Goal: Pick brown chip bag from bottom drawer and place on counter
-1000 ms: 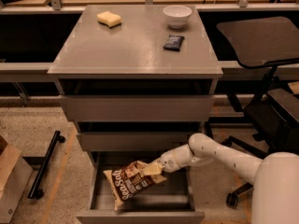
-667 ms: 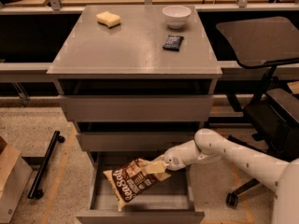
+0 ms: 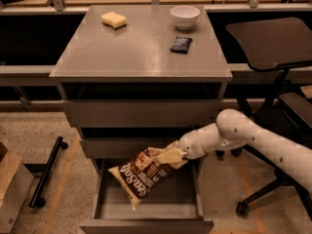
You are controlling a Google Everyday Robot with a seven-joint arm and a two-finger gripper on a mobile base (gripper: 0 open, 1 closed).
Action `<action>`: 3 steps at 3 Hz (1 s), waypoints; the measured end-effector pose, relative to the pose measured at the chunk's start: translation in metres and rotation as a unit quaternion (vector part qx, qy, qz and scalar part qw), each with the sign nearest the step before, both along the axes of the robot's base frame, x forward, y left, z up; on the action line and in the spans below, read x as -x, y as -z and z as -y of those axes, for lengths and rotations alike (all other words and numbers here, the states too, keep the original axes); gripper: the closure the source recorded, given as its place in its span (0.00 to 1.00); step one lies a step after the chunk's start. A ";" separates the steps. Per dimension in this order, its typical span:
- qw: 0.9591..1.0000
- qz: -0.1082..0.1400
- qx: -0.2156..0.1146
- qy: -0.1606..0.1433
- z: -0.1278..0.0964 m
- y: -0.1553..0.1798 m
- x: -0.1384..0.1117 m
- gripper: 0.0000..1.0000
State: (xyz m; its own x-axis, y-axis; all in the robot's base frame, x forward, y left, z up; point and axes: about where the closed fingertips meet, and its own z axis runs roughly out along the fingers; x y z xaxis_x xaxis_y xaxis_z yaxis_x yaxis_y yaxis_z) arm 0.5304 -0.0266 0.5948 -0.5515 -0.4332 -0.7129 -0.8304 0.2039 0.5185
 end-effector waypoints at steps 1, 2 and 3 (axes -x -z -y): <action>0.998 0.057 0.007 -0.032 -0.002 -0.063 -0.022 1.00; 0.998 0.057 0.007 -0.032 -0.002 -0.063 -0.022 1.00; 0.996 0.083 0.008 -0.043 -0.006 -0.081 -0.019 1.00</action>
Offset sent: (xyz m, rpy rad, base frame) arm 0.0171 0.0019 0.0503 -0.0138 -0.0938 0.0545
